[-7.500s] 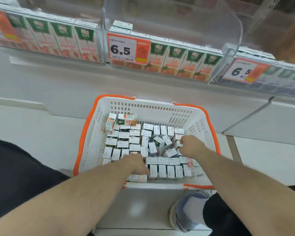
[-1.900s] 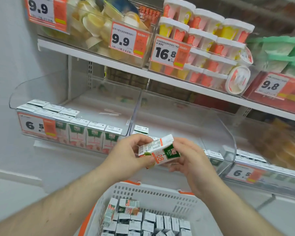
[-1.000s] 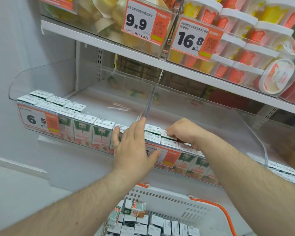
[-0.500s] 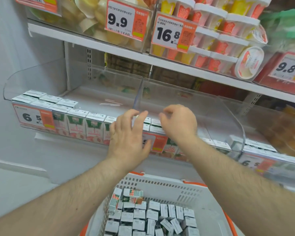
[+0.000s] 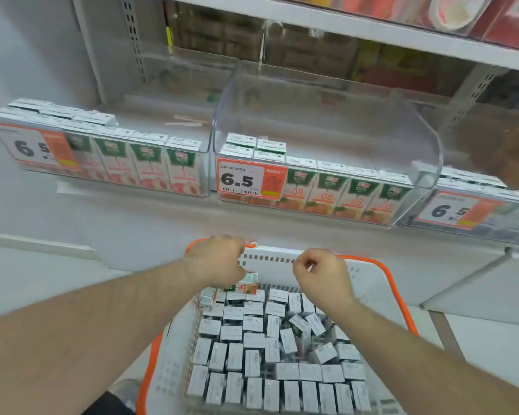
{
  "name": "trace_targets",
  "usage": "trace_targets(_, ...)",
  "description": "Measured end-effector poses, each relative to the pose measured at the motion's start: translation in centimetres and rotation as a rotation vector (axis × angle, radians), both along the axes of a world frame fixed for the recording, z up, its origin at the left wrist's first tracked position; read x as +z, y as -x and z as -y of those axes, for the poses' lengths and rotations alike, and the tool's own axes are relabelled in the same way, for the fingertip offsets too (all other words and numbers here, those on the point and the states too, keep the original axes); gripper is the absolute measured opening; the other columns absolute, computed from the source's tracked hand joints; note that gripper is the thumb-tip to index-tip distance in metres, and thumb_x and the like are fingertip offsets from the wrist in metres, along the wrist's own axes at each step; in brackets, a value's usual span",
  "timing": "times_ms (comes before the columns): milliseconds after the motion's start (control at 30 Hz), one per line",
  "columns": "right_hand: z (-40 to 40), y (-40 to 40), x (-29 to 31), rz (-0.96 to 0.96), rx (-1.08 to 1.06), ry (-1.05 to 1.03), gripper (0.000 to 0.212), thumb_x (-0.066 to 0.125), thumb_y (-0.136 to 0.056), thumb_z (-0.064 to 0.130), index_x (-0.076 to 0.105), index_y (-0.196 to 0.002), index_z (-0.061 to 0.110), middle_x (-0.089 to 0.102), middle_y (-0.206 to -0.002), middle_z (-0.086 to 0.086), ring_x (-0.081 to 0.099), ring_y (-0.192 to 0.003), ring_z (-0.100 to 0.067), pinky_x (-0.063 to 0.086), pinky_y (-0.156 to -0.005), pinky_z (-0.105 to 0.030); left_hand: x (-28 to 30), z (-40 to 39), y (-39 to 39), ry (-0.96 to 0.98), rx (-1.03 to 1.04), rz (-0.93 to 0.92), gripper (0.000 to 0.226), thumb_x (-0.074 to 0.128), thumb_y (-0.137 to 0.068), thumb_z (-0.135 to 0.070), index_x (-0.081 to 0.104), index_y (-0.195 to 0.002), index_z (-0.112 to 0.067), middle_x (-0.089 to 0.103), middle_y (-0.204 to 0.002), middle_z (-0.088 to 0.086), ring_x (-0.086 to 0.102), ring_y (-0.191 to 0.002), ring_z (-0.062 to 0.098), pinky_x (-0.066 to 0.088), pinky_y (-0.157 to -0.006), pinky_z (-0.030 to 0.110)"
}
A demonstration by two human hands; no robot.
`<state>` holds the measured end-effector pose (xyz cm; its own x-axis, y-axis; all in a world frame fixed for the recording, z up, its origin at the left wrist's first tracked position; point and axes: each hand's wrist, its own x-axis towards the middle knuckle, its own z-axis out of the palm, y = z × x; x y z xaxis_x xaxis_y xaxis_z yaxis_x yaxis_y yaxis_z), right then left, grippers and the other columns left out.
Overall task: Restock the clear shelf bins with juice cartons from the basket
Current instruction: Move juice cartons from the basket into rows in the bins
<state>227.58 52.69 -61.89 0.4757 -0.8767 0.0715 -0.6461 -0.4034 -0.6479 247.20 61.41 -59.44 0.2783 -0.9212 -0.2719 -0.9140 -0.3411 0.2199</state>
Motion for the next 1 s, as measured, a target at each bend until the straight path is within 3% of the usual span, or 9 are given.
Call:
trace_targets(67,0.1,-0.8,-2.3,-0.099,0.02,-0.091,0.016,0.06,-0.088,0.015,0.07,-0.075,0.018,0.069,-0.079,0.007,0.059,-0.068,-0.007,0.049,-0.066,-0.024,-1.8,0.2,-0.6,-0.105,0.05,0.01,0.04,0.055,-0.089,-0.033,0.049,-0.128,-0.027,0.057,-0.125,-0.002,0.055,-0.11,0.02,0.046,-0.081,0.03)
trace_targets(167,0.1,-2.4,-6.0,-0.242,0.119,-0.117,0.019,0.06,-0.089,0.015,0.072,-0.103,0.016,0.07,-0.107,-0.001,0.063,-0.097,-0.018,0.051,-0.086,-0.03,-5.5,0.6,-1.2,-0.16,0.155,0.035,0.046,0.055,-0.088,-0.035,0.047,-0.131,-0.021,0.054,-0.123,0.001,0.055,-0.109,0.022,0.048,-0.083,0.034)
trace_targets(267,0.0,-4.1,-9.3,-0.337,0.249,-0.046,0.05,0.058,-0.088,0.018,0.051,-0.138,0.018,0.055,-0.134,-0.002,0.05,-0.122,-0.021,0.039,-0.105,-0.031,-9.3,0.9,-1.3,-0.189,0.22,0.096,0.05,0.051,-0.09,-0.031,0.042,-0.137,-0.016,0.053,-0.123,0.007,0.055,-0.113,0.027,0.048,-0.088,0.037)
trace_targets(333,-0.3,-5.3,-11.2,-0.411,0.317,0.02,0.063,0.059,-0.085,0.018,0.039,-0.145,0.02,0.045,-0.141,-0.001,0.041,-0.127,-0.022,0.032,-0.11,-0.034,-11.2,1.4,-1.1,-0.232,0.233,0.162,0.054,0.049,-0.091,-0.027,0.036,-0.141,-0.015,0.052,-0.124,0.007,0.056,-0.112,0.027,0.05,-0.087,0.037)
trace_targets(533,-0.2,-8.1,-16.1,-0.477,0.345,0.206,0.072,0.075,-0.046,0.012,0.061,-0.117,0.015,0.061,-0.11,-0.004,0.058,-0.097,-0.027,0.049,-0.08,-0.04,-15.4,2.6,-0.9,-0.242,0.249,0.208,0.057,0.055,-0.087,-0.023,0.029,-0.137,-0.015,0.039,-0.131,0.016,0.055,-0.111,0.031,0.051,-0.082,0.039)
trace_targets(733,0.0,-10.3,-18.6,-0.582,0.318,0.31,0.07,0.077,-0.046,0.01,0.061,-0.114,0.011,0.061,-0.104,-0.011,0.057,-0.092,-0.032,0.05,-0.08,-0.045,-17.9,2.8,-0.9,-0.174,0.382,0.001,0.054,0.05,-0.086,0.0,0.028,-0.13,-0.021,0.042,-0.128,0.012,0.061,-0.103,0.029,0.05,-0.075,0.036)
trace_targets(833,-0.1,-10.4,-18.7,-0.666,0.297,0.348,0.059,0.08,-0.039,0.005,0.069,-0.097,0.008,0.062,-0.093,-0.014,0.058,-0.08,-0.033,0.051,-0.074,-0.044,-18.2,2.4,-1.2,-0.124,0.401,-0.058,0.055,0.048,-0.085,0.001,0.029,-0.13,-0.024,0.047,-0.124,0.01,0.061,-0.101,0.027,0.053,-0.077,0.037)
trace_targets(900,0.2,-10.0,-17.9,-0.691,0.291,0.29,0.051,0.084,-0.045,0.011,0.07,-0.094,0.011,0.061,-0.093,-0.011,0.058,-0.083,-0.031,0.05,-0.075,-0.044,-18.2,2.0,-1.6,-0.126,0.418,-0.147,0.056,0.051,-0.084,0.0,0.033,-0.129,-0.027,0.054,-0.114,0.006,0.061,-0.094,0.024,0.054,-0.074,0.036)
trace_targets(1000,1.1,-7.9,-15.9,-0.598,0.246,0.078,0.042,0.073,-0.081,0.03,0.059,-0.119,0.019,0.051,-0.118,-0.004,0.048,-0.109,-0.028,0.038,-0.094,-0.04,-16.6,1.6,-2.6,-0.13,0.488,-0.375,0.062,0.056,-0.079,0.002,0.043,-0.129,-0.032,0.057,-0.101,-0.001,0.06,-0.082,0.019,0.049,-0.055,0.028)
